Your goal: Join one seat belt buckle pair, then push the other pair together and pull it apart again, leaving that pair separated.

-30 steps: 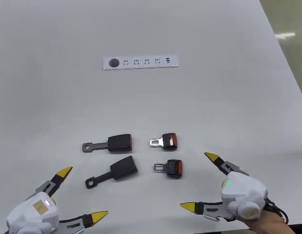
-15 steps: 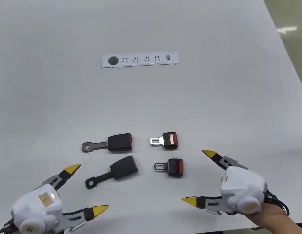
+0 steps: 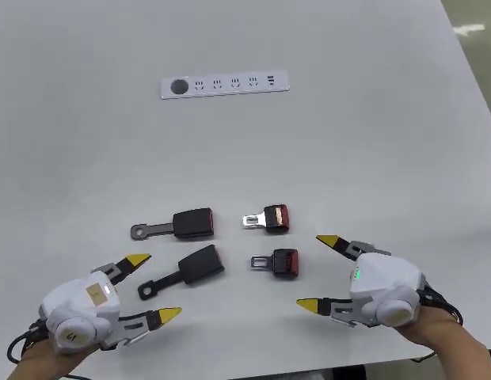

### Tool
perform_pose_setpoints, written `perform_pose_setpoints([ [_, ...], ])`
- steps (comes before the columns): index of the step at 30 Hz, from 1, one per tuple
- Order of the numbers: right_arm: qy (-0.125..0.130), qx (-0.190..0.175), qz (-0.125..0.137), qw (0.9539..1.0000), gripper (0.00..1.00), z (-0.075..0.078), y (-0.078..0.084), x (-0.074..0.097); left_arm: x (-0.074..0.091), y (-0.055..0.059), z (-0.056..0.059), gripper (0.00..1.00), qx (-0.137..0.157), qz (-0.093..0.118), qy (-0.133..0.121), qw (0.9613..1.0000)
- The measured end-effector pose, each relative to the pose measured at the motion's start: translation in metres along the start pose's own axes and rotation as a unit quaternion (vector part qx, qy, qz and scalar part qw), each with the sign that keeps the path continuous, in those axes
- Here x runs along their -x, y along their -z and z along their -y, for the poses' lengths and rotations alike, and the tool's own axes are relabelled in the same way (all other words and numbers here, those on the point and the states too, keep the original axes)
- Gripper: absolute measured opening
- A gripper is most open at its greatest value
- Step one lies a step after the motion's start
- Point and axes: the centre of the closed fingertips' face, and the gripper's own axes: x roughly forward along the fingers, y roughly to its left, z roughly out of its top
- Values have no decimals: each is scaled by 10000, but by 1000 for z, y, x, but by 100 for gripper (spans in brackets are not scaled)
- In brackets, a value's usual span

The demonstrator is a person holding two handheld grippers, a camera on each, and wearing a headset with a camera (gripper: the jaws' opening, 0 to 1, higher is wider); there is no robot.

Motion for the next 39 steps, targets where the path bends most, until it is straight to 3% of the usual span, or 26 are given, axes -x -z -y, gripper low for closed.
perform_pose_setpoints([
  [12, -225, 247, -186, 9993, 53, 3, 6, -14, -18, 8, -9, 54, -175, -300, 90, 9994],
  [28, -508, 396, -443, 9969, 41, 6, 19, -34, -45, 0, -5, 43, -233, -542, 423, 9974],
  [39, -633, 463, -544, 9954, 36, 5, 26, -45, -59, 2, -2, 40, -331, -756, 561, 9950],
])
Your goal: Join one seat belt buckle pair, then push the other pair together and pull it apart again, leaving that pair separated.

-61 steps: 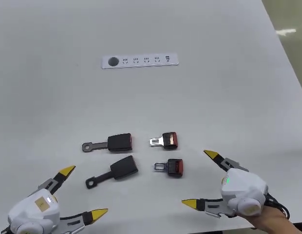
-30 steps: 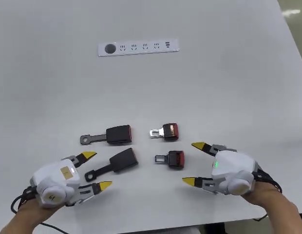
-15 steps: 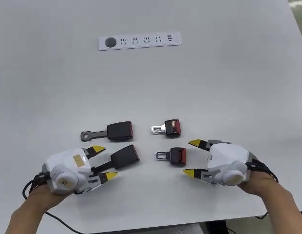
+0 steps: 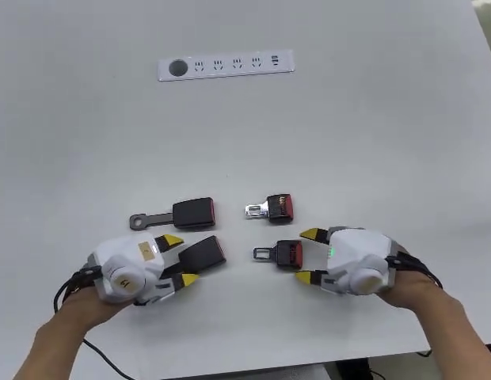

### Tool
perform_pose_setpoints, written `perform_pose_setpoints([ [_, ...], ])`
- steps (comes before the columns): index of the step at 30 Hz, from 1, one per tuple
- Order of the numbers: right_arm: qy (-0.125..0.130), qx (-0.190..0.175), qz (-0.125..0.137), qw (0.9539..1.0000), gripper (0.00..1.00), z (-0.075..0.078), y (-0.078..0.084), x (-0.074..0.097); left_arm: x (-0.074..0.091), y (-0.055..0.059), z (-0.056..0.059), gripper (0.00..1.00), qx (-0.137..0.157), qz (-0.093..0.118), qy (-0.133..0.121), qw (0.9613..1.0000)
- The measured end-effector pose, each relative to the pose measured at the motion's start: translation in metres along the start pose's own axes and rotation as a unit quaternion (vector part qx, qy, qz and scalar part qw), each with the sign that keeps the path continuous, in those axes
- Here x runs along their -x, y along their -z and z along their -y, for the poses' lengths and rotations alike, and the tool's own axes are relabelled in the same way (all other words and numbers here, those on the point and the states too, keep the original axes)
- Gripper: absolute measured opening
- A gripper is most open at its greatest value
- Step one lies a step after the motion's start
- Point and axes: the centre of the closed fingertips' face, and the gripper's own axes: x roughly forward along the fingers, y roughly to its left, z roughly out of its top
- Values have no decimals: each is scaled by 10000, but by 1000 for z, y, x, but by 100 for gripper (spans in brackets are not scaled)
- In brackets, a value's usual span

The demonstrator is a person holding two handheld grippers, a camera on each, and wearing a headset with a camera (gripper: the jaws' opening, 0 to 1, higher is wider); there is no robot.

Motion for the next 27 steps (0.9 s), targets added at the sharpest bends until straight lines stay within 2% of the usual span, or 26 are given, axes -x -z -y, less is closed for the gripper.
perform_pose_setpoints([
  [10, -136, 52, -25, 9999, 32, -2, 1, -7, -7, 6, 5, 33, -101, -156, 234, 9996],
  [15, -177, 42, -5, 9998, 31, -2, 2, -7, -7, 7, 4, 33, -149, -185, 264, 9994],
  [27, -243, 133, -38, 9996, 31, -3, 2, -7, -8, 8, 5, 33, -499, -386, 557, 9965],
])
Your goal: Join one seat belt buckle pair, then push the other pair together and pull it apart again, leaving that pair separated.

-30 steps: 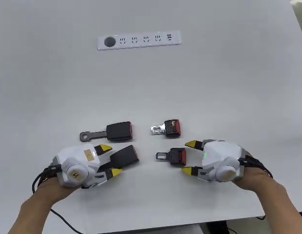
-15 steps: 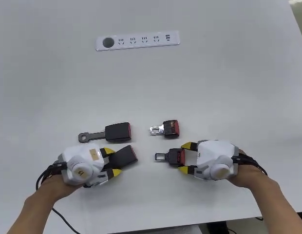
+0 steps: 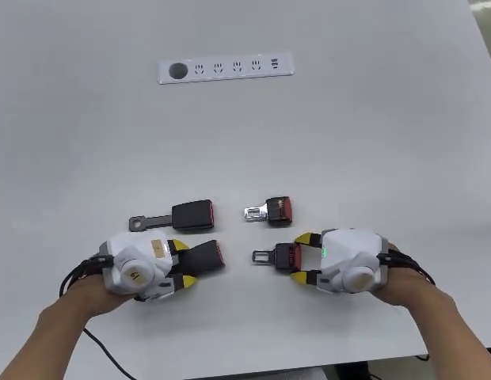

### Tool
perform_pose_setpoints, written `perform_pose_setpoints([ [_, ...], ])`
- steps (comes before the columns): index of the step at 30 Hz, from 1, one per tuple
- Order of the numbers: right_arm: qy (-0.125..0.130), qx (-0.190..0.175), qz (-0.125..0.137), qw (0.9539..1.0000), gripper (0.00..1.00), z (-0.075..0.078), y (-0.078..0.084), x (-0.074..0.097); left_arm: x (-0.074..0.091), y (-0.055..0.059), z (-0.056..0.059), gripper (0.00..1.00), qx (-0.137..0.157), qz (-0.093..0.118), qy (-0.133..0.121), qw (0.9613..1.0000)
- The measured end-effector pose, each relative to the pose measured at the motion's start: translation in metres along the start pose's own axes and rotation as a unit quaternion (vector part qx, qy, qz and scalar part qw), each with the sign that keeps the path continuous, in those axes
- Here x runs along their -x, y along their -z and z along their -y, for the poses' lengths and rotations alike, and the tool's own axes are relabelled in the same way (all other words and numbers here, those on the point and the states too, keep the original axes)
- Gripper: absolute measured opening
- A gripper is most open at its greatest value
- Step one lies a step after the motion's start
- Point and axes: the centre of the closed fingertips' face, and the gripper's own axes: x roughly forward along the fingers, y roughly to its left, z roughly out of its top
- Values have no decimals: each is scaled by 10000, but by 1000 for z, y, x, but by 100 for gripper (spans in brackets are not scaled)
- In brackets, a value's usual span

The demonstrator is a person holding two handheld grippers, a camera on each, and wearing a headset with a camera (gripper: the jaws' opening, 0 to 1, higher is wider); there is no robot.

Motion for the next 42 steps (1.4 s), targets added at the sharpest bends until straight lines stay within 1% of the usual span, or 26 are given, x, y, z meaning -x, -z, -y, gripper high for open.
perform_pose_setpoints([
  [3, -29, 60, -19, 10000, 30, 0, 0, 0, 0, -1, 1, 32, -84, -46, 55, 9999],
  [6, -71, 121, -48, 9999, 30, 0, -1, -1, 0, 0, 1, 32, -328, -132, 127, 9993],
  [10, -134, 204, -92, 9997, 30, 0, -2, -1, -2, 2, 1, 32, -536, -226, 195, 9981],
  [14, -173, 250, -127, 9995, 30, 0, -2, -2, -4, 5, 0, 32, -729, -348, 276, 9964],
  [15, -181, 254, -131, 9994, 30, 0, -3, -3, -4, 5, 1, 32, -865, -413, 299, 9949],
  [16, -188, 262, -136, 9994, 30, 0, -3, -3, -4, 5, 1, 32, -910, -437, 311, 9944],
  [21, -228, 288, -133, 9992, 30, -3, -7, -6, -4, 5, 2, 32, -968, -507, 351, 9934],
  [26, -247, 346, -125, 9990, 30, -4, -12, -8, -5, 6, 2, 32, -952, -536, 365, 9933],
  [29, -251, 317, -86, 9991, 30, -4, -16, -9, -5, 6, 2, 32, -944, -560, 372, 9933],
  [42, -290, 355, -69, 9989, 30, -8, -26, -16, -6, 5, 2, 32, -916, -566, 363, 9935],
])
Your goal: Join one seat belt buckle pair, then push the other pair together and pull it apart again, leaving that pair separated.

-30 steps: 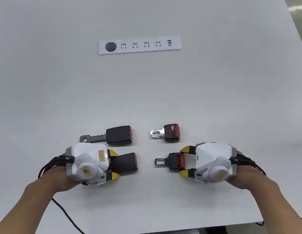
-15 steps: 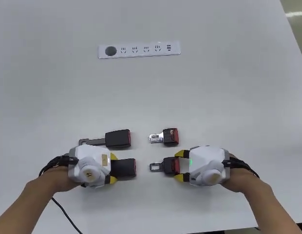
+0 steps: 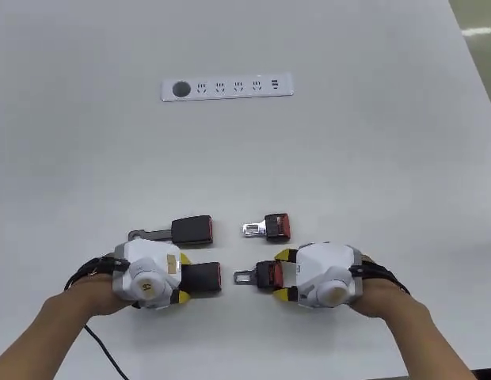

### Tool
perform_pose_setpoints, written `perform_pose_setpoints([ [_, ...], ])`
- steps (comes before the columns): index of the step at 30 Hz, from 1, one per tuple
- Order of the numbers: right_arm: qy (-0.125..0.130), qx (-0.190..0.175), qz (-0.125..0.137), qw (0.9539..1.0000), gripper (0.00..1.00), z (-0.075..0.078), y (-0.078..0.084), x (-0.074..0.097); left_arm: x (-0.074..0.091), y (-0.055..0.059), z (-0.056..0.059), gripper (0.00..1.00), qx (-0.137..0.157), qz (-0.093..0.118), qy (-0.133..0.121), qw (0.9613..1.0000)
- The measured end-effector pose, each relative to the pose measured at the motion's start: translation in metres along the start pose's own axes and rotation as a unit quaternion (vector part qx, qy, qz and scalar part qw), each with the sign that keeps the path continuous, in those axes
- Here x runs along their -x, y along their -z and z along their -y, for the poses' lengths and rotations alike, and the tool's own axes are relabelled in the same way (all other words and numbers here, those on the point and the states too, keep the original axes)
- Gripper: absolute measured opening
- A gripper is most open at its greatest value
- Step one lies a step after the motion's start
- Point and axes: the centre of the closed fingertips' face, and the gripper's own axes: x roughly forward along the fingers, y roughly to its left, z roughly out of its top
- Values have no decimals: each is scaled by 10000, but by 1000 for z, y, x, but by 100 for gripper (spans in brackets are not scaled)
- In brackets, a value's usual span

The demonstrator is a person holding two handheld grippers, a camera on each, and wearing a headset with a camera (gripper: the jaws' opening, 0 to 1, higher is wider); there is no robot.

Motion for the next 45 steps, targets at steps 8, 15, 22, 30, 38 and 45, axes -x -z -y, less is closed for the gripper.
perform_pose_setpoints([
  [8, -30, -1, 23, 10000, 30, 0, -6, -5, 1, -2, 0, 32, 4, -13, 3, 10000],
  [15, -51, 22, 24, 10000, 30, 1, -10, -8, 1, -3, 0, 32, 15, -18, 7, 10000],
  [22, -93, 51, 25, 9999, 30, 1, -15, -12, -1, -1, 0, 32, 20, -15, 6, 10000],
  [30, -133, 106, 23, 9999, 30, 1, -20, -17, -1, -2, 0, 32, 31, -20, -1, 10000],
  [38, -147, 121, 66, 9998, 30, 0, -28, -20, 0, -2, 0, 32, 31, -14, 1, 10000],
  [45, -150, 140, 84, 9998, 30, -1, -35, -19, 0, -1, 0, 32, 41, -8, -1, 10000],
])
